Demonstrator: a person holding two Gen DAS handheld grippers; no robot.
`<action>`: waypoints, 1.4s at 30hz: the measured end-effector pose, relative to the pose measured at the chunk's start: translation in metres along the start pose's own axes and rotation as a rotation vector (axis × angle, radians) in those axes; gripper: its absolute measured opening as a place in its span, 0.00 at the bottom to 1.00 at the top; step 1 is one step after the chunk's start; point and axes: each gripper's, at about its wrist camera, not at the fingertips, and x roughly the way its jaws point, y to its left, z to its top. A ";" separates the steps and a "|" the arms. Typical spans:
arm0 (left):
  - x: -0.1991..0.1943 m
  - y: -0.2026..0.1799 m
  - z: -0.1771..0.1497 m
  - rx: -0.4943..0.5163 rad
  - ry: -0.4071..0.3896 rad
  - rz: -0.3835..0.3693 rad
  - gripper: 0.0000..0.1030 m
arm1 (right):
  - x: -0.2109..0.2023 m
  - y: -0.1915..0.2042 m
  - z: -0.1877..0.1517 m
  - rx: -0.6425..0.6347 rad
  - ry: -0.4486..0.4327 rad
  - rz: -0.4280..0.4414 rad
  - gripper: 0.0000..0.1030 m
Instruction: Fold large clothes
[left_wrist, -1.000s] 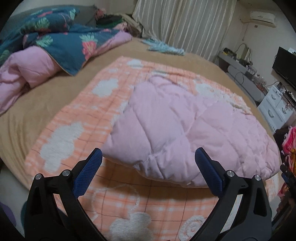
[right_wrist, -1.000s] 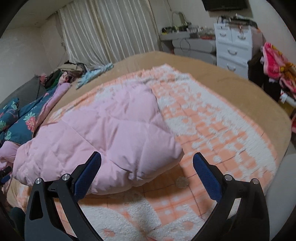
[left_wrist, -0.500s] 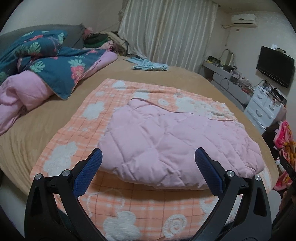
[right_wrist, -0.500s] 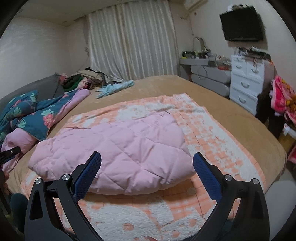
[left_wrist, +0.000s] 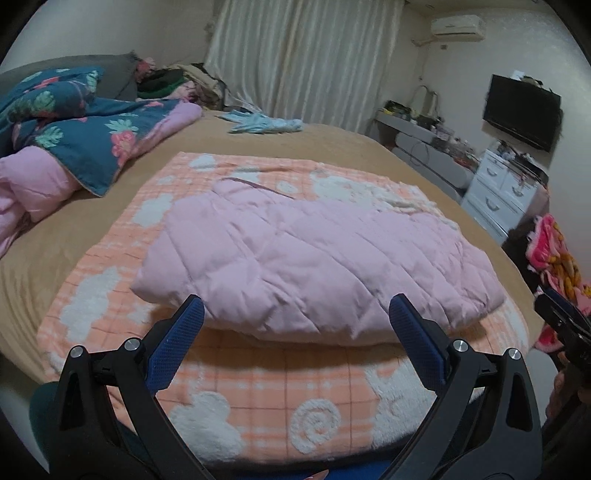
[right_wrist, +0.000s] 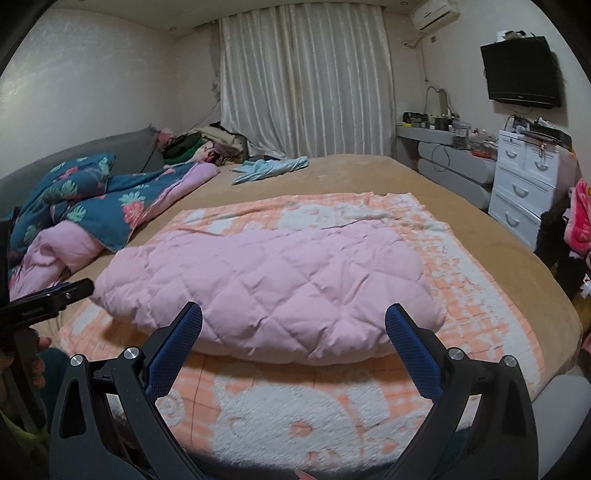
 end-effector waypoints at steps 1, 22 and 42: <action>0.001 -0.001 -0.002 0.006 0.007 -0.001 0.91 | 0.001 0.003 -0.002 -0.003 0.008 0.004 0.96; 0.015 -0.015 -0.020 0.053 0.053 -0.017 0.91 | 0.026 0.036 -0.019 -0.059 0.090 0.064 0.96; 0.012 -0.015 -0.021 0.057 0.043 -0.019 0.91 | 0.026 0.040 -0.019 -0.063 0.089 0.065 0.96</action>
